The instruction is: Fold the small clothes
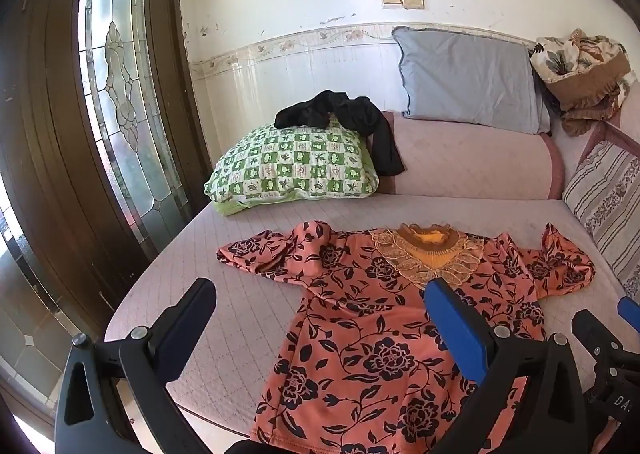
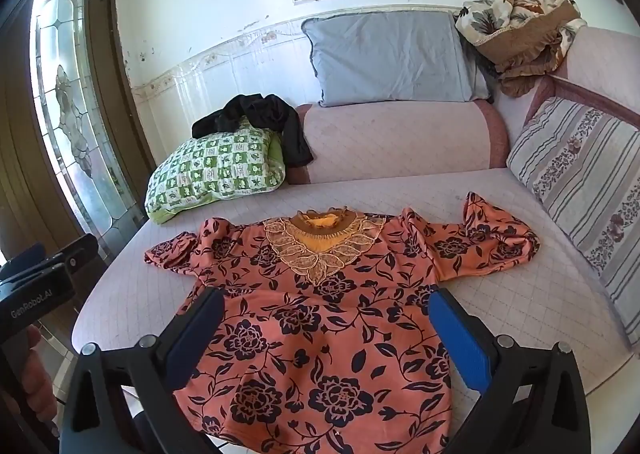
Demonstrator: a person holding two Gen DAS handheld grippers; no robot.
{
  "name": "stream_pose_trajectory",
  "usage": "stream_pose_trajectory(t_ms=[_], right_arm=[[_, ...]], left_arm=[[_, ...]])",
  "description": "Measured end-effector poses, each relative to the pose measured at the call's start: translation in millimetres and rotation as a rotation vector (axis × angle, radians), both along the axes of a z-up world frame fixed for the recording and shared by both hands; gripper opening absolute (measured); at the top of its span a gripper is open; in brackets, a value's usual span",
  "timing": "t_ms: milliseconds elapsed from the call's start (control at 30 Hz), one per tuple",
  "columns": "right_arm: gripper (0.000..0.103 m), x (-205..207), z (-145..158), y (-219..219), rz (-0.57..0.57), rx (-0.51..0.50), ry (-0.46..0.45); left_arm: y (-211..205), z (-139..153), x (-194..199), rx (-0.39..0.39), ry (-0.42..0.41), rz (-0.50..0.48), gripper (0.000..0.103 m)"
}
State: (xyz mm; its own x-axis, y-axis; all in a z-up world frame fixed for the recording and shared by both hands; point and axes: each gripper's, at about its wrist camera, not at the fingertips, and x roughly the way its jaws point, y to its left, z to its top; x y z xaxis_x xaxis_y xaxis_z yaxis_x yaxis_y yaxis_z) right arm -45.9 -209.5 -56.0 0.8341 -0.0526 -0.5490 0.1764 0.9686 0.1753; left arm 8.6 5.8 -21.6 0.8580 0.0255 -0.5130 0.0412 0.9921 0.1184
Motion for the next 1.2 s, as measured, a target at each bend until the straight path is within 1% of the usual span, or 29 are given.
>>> stream_pose_trajectory(t_ms=[300,1200], right_arm=[[0.103,2.9,-3.8,-5.3,-0.008,0.023,0.014],[0.103,4.0,-7.9,-5.4,-0.007,0.025,0.017]], left_arm=[[-2.8,-2.9,3.0,0.009,0.015,-0.001,0.103],[-3.4,-4.8,2.7,0.012,0.017,0.000,0.103]])
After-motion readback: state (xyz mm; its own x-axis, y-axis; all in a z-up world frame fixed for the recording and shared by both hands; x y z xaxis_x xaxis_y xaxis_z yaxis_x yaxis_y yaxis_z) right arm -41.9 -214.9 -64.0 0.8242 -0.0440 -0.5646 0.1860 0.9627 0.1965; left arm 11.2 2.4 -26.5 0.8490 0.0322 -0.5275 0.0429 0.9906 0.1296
